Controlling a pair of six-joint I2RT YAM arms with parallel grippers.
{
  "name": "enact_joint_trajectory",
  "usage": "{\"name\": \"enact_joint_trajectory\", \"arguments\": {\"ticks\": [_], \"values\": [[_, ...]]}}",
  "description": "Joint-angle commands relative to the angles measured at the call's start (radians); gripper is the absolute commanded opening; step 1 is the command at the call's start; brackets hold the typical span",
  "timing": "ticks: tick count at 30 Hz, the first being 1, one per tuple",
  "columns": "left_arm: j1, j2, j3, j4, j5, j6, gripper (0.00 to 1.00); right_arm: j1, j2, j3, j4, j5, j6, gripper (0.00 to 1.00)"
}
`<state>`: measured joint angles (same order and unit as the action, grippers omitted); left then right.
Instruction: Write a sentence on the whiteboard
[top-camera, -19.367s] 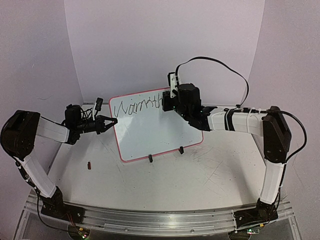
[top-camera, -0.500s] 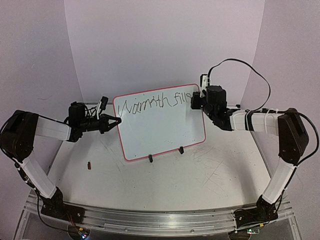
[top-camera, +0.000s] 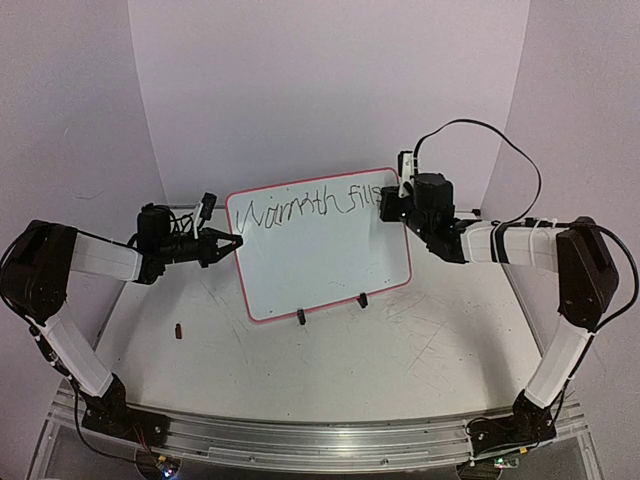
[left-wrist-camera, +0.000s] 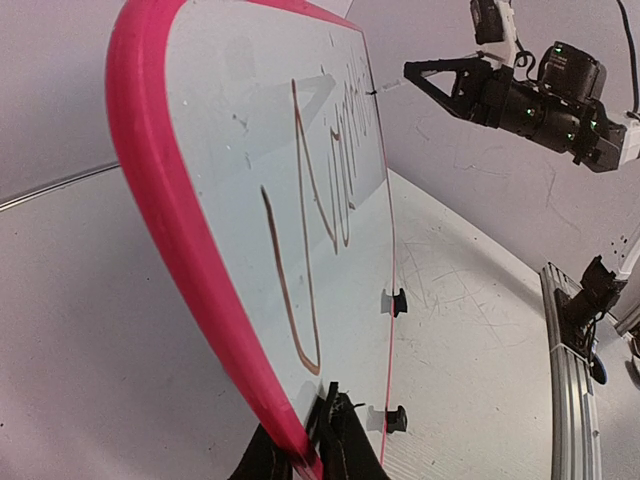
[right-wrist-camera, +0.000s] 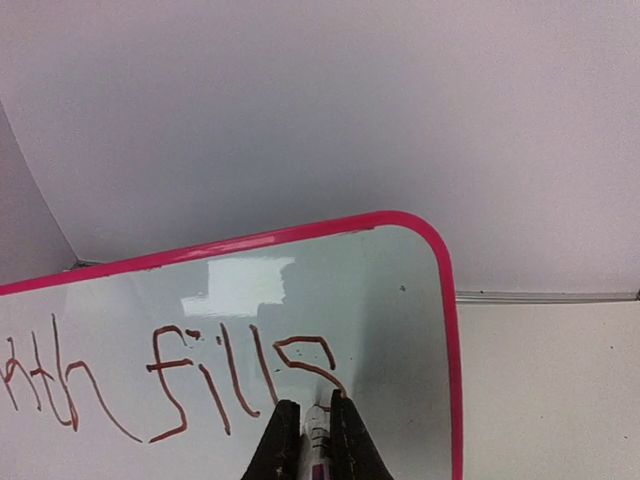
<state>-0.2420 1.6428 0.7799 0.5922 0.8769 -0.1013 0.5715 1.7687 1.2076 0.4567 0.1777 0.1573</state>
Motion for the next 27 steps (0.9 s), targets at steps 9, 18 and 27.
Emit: {"name": "enact_joint_trajectory", "arguments": {"ticks": [9,18,27], "values": [[-0.008,0.013,0.006,-0.059,-0.126,0.163,0.00,0.088,-0.380,-0.148,0.062,-0.050,-0.039,0.00],[-0.009,0.012,0.002,-0.060,-0.159,0.151,0.00,0.233,-0.345,-0.211,-0.098,-0.123,-0.111,0.00],[-0.010,0.008,0.007,-0.063,-0.153,0.127,0.00,0.348,-0.100,-0.044,-0.099,-0.155,-0.098,0.00]]}}
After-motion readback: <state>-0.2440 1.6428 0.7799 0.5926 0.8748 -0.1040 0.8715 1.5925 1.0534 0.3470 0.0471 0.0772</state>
